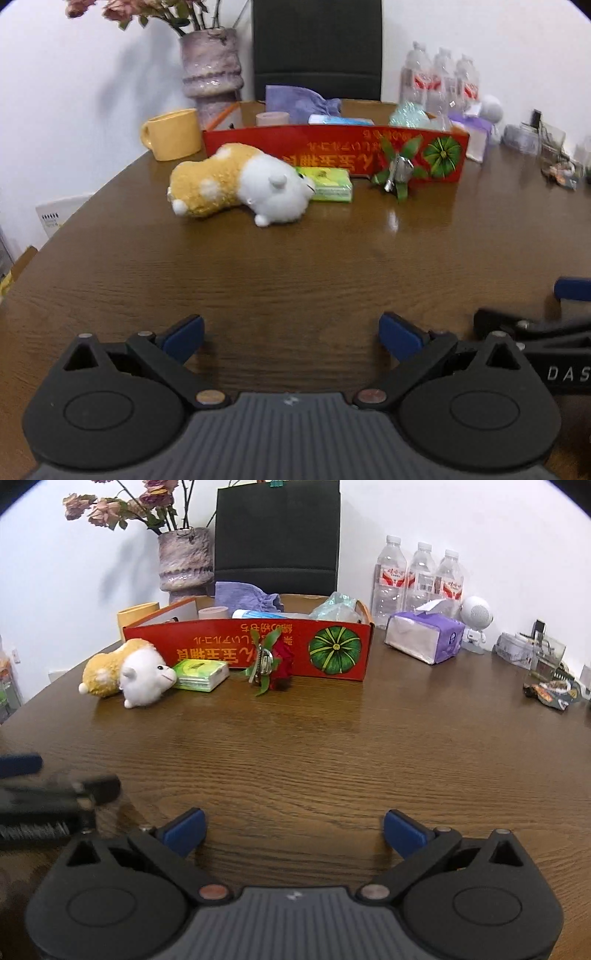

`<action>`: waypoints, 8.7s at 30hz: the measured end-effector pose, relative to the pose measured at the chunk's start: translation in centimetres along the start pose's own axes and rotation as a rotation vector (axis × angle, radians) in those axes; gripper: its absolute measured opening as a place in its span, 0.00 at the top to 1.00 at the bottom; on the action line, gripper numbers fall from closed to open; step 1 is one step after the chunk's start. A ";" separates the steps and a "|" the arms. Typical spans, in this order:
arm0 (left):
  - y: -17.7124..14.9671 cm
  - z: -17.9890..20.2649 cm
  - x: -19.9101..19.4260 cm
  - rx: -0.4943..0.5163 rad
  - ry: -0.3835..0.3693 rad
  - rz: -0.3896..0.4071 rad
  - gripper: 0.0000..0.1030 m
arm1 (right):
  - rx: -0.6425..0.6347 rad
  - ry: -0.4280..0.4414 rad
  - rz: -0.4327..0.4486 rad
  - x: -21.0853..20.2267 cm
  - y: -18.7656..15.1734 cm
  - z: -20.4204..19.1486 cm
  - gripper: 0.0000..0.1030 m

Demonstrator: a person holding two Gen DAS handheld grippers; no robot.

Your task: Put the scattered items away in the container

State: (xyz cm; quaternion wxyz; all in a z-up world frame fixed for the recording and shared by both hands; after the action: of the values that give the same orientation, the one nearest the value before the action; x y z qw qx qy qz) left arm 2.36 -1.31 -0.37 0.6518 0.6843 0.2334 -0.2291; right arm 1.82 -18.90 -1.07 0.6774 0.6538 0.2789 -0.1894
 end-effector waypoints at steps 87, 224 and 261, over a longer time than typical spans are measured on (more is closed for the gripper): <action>5.1 4.3 3.4 0.515 -0.534 0.082 0.30 | -0.302 0.410 -0.112 3.6 8.5 6.6 0.26; 0.4 -1.9 0.9 -0.003 -0.037 -0.008 0.00 | 0.037 -0.031 -0.002 1.2 0.7 -0.9 0.00; 1.0 -2.7 0.8 0.051 -0.060 0.025 0.00 | 0.024 0.000 -0.009 1.4 0.9 -1.0 0.00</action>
State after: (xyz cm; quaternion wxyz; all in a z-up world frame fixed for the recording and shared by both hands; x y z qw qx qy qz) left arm 3.62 1.32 0.09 0.6437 0.6963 0.1993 -0.2473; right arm 3.35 -17.73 -1.20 0.6688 0.6604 0.2797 -0.1959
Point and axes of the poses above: each gripper's, at about its wrist camera, not at the fingertips, and x roughly the way its jaws point, z to its right, y to its top, the point moved 1 cm from there along x, roughly the way its jaws point, and after that the axes turned 1 degree about z, right-handed, at the moved point
